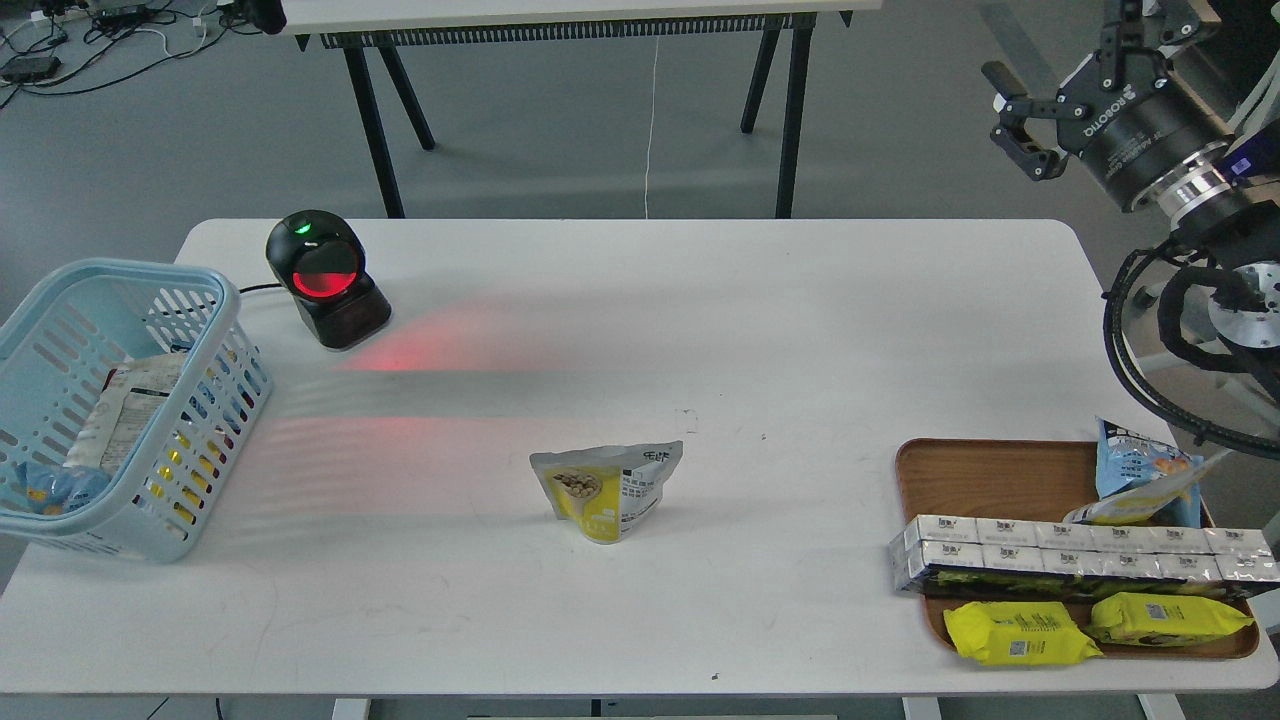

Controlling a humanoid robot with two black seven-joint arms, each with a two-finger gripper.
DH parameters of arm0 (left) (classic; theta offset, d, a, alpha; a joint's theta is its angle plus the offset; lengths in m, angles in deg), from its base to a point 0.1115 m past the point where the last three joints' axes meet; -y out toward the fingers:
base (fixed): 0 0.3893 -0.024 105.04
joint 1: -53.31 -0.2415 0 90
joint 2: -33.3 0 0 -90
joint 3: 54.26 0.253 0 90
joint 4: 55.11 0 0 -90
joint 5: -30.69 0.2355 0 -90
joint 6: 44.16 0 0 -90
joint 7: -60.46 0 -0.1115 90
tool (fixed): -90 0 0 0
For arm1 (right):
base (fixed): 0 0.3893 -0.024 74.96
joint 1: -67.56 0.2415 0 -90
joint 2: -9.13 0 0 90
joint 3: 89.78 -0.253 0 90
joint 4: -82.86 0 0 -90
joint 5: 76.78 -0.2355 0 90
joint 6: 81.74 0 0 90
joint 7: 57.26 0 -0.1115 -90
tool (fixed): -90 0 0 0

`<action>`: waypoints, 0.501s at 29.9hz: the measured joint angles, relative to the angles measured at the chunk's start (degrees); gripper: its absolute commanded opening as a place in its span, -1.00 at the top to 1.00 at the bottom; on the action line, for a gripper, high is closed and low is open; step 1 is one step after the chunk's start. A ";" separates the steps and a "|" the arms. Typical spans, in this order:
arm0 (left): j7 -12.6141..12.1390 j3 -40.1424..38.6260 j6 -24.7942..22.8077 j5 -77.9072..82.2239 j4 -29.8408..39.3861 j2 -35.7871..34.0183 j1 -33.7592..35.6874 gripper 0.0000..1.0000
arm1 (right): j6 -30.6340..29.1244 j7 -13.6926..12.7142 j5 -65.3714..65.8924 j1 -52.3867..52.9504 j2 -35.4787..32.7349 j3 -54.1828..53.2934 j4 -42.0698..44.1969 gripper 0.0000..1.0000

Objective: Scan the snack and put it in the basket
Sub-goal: 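Reach the left gripper down and grasp the snack pouch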

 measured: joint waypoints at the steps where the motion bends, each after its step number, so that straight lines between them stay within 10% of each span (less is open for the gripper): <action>1: 0.00 3.38 0.00 2.19 3.31 0.01 1.71 -1.00 | -0.02 0.00 -0.09 -0.56 0.00 -0.49 0.02 -0.96; 8: 0.00 20.89 0.00 16.08 21.16 1.55 10.27 -0.99 | -0.26 -0.06 -2.49 -3.84 0.21 -2.76 0.01 -0.96; 15: 0.00 27.79 0.02 22.51 23.37 7.63 10.36 -0.98 | -0.28 -0.33 -2.86 -4.55 0.14 -3.02 -0.01 -0.96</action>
